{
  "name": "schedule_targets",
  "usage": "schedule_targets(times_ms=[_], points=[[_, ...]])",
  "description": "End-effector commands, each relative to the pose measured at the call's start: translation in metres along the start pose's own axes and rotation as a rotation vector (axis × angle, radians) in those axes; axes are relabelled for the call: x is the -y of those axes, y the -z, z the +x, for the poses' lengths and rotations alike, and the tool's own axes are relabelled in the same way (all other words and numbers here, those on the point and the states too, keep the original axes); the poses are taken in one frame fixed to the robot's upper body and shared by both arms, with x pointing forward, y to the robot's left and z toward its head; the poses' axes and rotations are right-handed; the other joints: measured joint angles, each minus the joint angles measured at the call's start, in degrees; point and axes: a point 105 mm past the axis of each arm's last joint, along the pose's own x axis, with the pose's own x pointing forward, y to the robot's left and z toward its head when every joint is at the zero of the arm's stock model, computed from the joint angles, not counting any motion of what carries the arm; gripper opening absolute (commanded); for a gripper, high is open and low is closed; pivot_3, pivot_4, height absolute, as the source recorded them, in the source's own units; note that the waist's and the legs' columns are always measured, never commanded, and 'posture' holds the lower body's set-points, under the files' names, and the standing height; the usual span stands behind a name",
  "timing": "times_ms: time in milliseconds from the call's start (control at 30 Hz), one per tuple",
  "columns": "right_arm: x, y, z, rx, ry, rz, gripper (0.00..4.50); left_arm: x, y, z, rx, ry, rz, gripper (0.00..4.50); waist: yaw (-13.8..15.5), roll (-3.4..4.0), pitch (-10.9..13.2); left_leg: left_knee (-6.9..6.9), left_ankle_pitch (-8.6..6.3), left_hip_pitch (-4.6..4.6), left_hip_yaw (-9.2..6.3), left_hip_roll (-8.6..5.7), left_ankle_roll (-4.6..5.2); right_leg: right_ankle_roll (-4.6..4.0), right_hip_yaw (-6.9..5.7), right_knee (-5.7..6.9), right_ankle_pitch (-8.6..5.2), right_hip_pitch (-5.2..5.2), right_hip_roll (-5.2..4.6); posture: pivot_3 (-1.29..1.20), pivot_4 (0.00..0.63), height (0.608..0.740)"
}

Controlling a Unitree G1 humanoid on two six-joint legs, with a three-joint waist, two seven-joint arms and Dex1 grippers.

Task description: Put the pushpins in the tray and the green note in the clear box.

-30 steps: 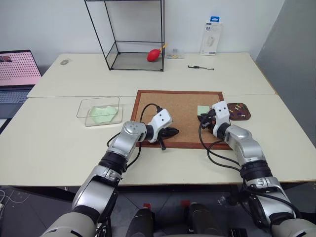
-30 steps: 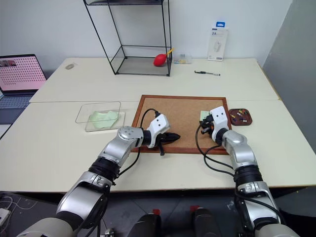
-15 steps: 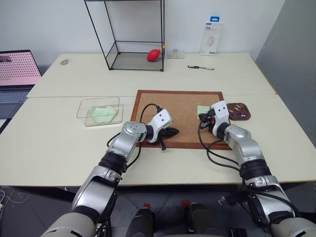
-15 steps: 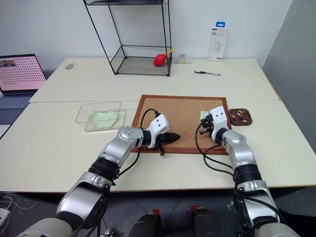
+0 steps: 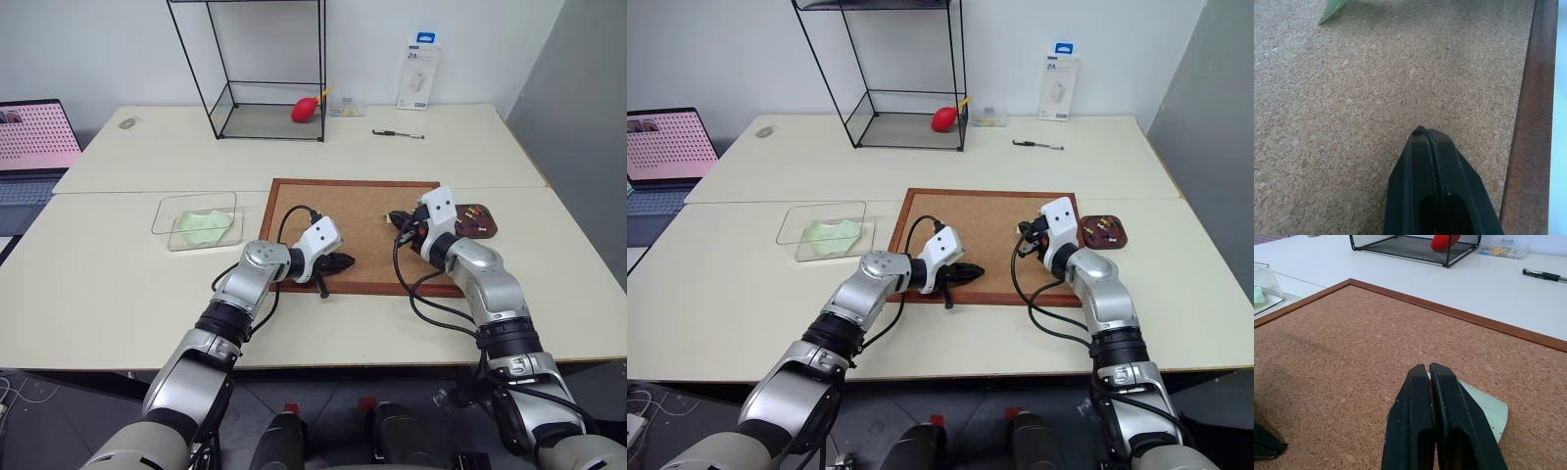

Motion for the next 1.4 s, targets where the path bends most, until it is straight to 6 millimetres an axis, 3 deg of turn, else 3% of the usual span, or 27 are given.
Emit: schedule_targets(times_ms=[33, 100, 367, 767, 1200, 1300, 1400], points=[[0.001, -0.026, -0.002, 0.081, -0.005, -0.022, 0.04, 0.009, 0.052, -0.001, -0.178, 0.002, -0.090, 0.00, 0.0, 0.00, 0.0, 0.00, 0.00, 0.00, 0.00, 0.00, 0.00, 0.00, 0.00, 0.00, 0.00, 0.00, 0.00, 0.00, 0.150, 0.740], [-0.001, -0.029, -0.003, 0.089, -0.017, -0.030, 0.04, 0.007, 0.048, -0.001, -0.155, -0.013, -0.103, 0.00, 0.0, 0.00, 0.0, 0.00, 0.00, 0.00, 0.00, 0.00, 0.00, 0.00, 0.00, 0.00, 0.00, 0.00, 0.00, 0.00, 0.150, 0.740], [-0.014, -0.043, -0.012, 0.121, -0.104, -0.081, 0.04, -0.023, 0.003, -0.018, 0.086, -0.134, -0.215, 0.00, 0.0, -0.07, 0.1, 0.00, 0.00, -0.07, -0.02, 0.01, 0.00, 0.01, -0.03, 0.00, 0.00, -0.06, 0.00, 0.00, 0.150, 0.740], [-0.032, -0.050, -0.027, 0.135, -0.198, -0.246, 0.00, -0.021, -0.042, -0.036, 0.257, -0.101, -0.337, 2.12, -0.7, -0.31, 0.6, -0.17, -0.01, -0.45, -0.02, -0.01, -0.02, 0.01, -0.02, -0.10, 0.00, -0.43, -0.03, 0.00, 0.150, 0.740], [-0.036, -0.052, -0.036, 0.191, -0.211, -0.439, 0.00, -0.013, -0.047, -0.036, 0.258, -0.088, -0.440, 4.49, -0.6, -0.45, 0.7, -0.16, 0.00, -0.42, 0.01, -0.01, -0.02, 0.01, 0.00, -0.09, 0.00, -0.43, -0.03, 0.00, 0.150, 0.740], [-0.039, -0.052, -0.038, 0.211, -0.224, -0.497, 0.00, -0.014, -0.045, -0.034, 0.251, -0.103, -0.473, 4.49, -0.6, -0.46, 0.7, -0.16, 0.00, -0.41, 0.00, 0.00, -0.03, 0.01, -0.01, -0.08, 0.00, -0.43, -0.03, 0.00, 0.150, 0.740], [-0.046, -0.050, -0.042, 0.236, -0.262, -0.660, 0.00, -0.012, -0.045, -0.034, 0.248, -0.108, -0.436, 4.49, -0.6, -0.47, 0.7, -0.16, 0.00, -0.41, -0.01, 0.00, -0.03, 0.01, -0.02, -0.07, 0.00, -0.43, -0.02, 0.00, 0.150, 0.740]])
